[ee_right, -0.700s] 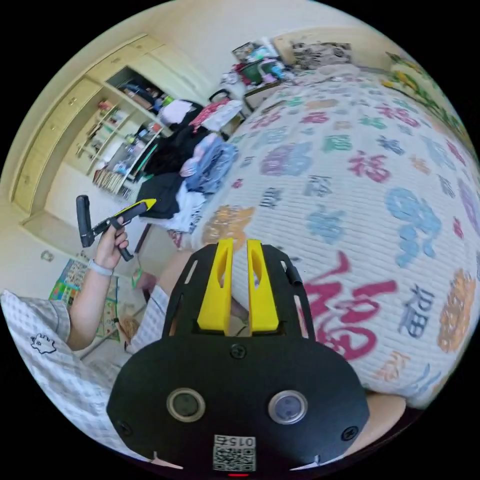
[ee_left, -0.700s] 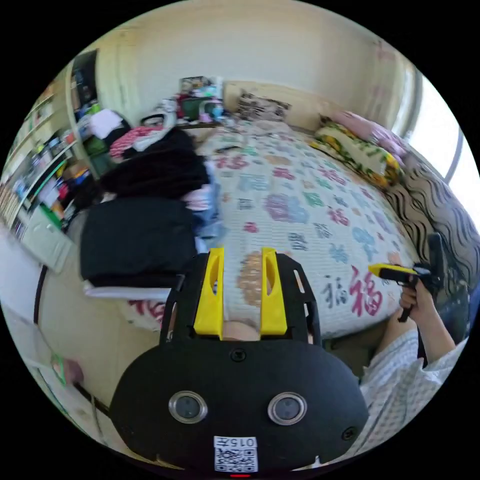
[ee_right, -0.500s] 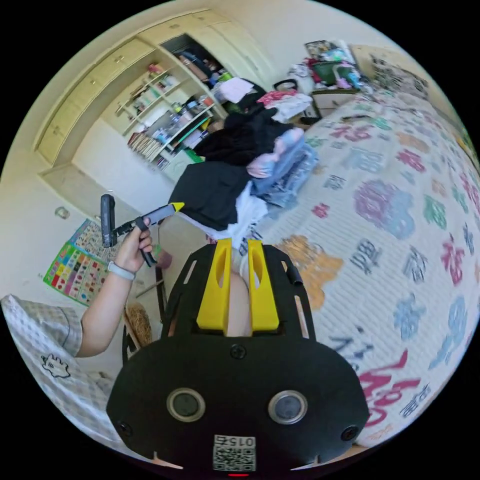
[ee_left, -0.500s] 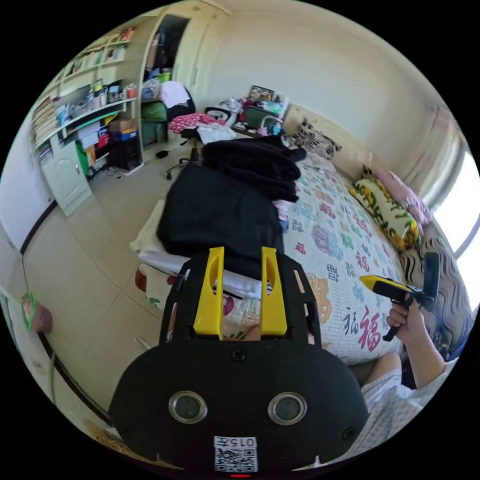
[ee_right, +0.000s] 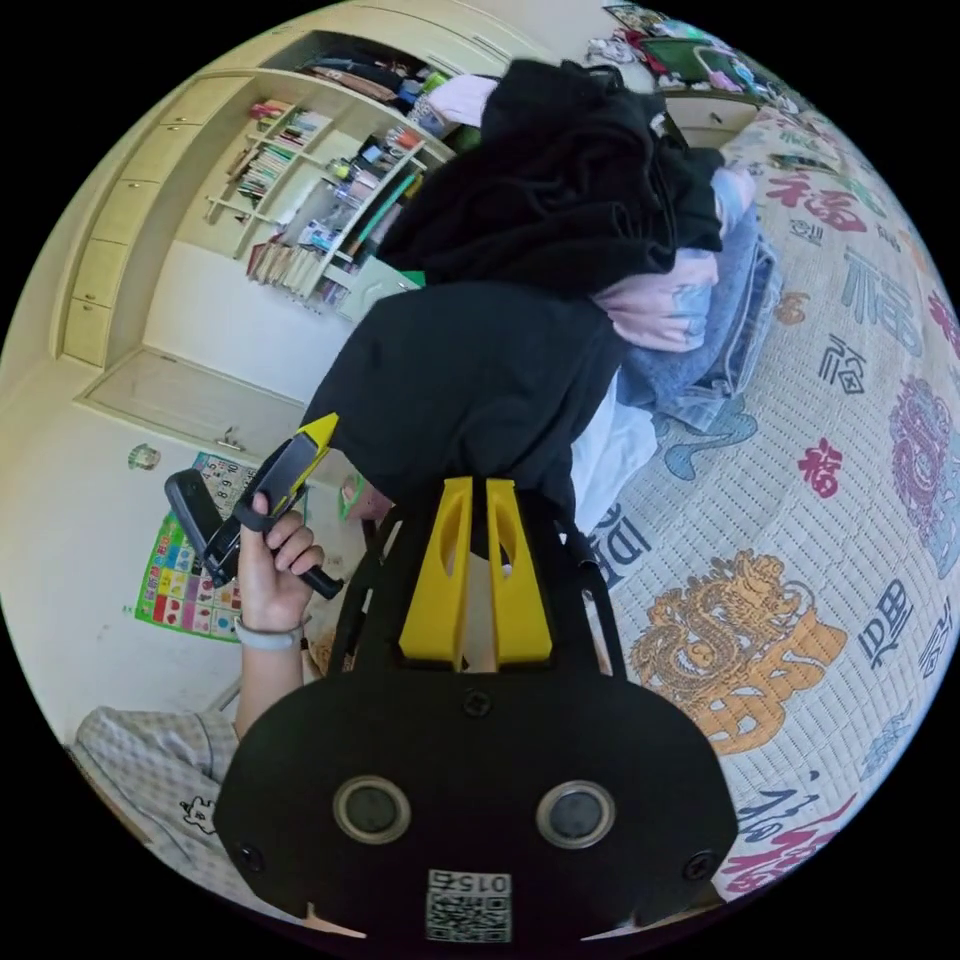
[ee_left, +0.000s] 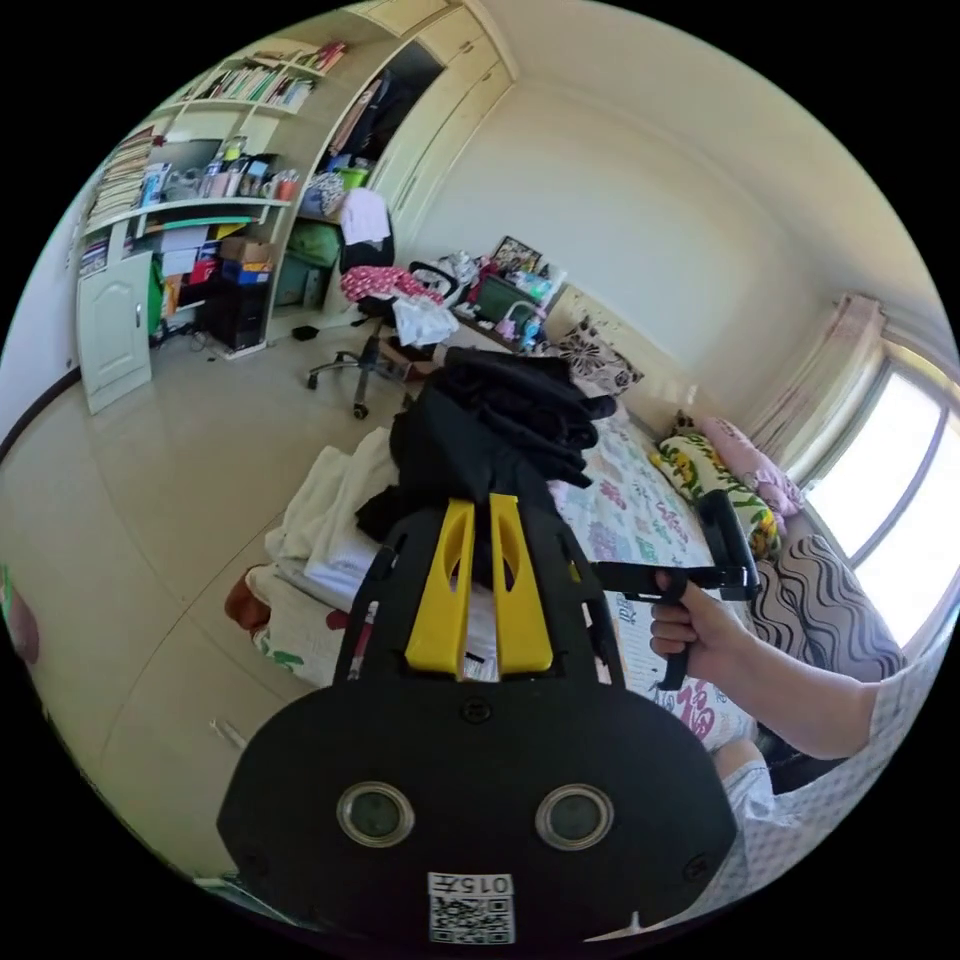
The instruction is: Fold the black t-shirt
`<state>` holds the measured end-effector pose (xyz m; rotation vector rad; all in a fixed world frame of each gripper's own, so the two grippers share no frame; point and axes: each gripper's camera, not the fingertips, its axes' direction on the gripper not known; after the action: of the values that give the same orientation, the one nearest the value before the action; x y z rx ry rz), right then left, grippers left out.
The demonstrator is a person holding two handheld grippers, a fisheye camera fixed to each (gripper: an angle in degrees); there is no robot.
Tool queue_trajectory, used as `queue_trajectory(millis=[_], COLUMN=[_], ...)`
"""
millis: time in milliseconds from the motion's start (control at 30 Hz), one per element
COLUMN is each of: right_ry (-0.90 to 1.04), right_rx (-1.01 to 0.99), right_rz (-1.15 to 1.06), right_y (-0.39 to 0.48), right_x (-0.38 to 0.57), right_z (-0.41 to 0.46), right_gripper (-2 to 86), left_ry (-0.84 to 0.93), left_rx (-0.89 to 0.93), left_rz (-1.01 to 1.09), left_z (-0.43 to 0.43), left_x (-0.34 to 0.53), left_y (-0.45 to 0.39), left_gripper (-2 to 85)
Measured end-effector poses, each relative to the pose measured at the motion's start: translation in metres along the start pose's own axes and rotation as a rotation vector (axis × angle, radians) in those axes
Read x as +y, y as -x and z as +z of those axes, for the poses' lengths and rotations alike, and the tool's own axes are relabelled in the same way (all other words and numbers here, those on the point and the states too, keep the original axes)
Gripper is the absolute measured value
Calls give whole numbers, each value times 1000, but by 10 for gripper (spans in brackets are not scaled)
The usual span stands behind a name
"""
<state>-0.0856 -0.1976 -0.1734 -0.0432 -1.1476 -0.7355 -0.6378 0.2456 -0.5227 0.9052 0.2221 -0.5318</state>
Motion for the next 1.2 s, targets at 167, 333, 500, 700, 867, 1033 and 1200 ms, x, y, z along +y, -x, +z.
queue_trajectory(millis=[167,333,500,700,867,1033,1200], right_ry=[-215,-368,-469,-540,-480,-277,-105], right_rx=[-96,-79,22,250,355,433,412], right_rz=[-91,-186,-162,12,251,368,550], right_y=[17,38,44,-7,-100,-170,-235], right_x=[34,112,187,222,212,244,265], right_z=[-82,-194,-262,-301,-290,-251,-215], right_gripper=[5,3,2,1,2,48,87], left_ry=[-106,-128,-28,190,417,588,711], left_rx=[147,468,663,707,323,350,297], left_rz=[144,310,386,315,294,264,278], left_z=[-49,-72,-36,81,196,228,263], left_x=[-37,-62,-61,-45,-15,32,69], left_y=[-39,-111,-175,-231,-246,-233,-248], left_gripper=[6,7,9,19,42,87,108])
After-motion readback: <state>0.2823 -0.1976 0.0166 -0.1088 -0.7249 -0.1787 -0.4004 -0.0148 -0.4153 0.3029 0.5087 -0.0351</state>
